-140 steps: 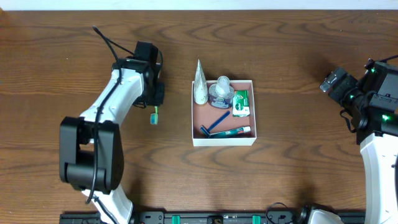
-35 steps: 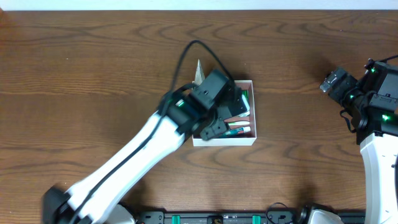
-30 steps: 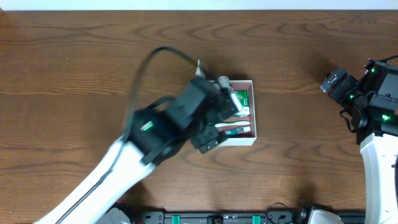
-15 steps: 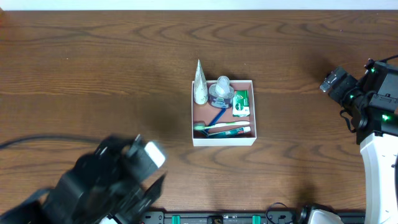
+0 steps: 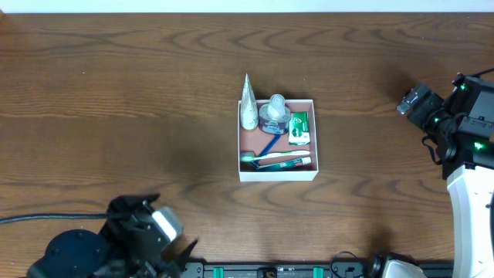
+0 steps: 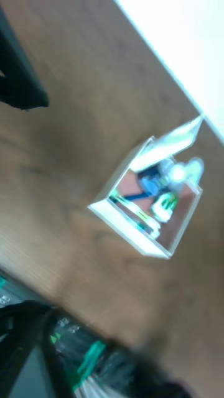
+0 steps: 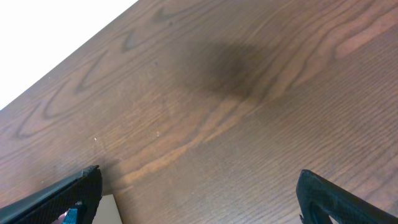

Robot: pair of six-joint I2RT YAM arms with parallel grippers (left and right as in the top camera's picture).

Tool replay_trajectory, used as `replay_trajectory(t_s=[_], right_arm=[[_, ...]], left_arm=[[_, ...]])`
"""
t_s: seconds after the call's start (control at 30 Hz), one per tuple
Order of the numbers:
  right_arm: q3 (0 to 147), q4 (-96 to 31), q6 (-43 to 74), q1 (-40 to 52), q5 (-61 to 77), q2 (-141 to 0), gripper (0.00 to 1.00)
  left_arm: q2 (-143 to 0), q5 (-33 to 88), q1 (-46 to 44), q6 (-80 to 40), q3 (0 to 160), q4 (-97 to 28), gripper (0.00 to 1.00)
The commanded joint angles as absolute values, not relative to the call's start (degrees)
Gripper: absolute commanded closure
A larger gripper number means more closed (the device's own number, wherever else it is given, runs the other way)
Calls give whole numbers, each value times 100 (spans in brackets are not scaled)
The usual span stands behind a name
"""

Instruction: Pack container

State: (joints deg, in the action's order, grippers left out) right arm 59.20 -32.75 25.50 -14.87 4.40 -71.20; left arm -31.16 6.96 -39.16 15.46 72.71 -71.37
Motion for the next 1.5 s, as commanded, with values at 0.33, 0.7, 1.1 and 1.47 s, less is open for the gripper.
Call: replay_trajectory(t_s=[0.33, 0.7, 1.1, 1.47], right_arm=[[5961, -3282, 2633, -1538, 408, -7116, 1], [5961, -3282, 2630, -1535, 408, -7116, 1], [5961, -3282, 2633, -1535, 408, -7116, 1], [5961, -3282, 2630, -1538, 408, -7116, 1]], left_arm=[[-1693, 1483, -1304, 2093, 2976, -1251, 2], [-1094, 1817, -746, 2104, 694, 1542, 2], [-252, 1793, -220, 2139, 23, 545, 2], [-19, 1754, -19, 2051, 23, -257, 2]])
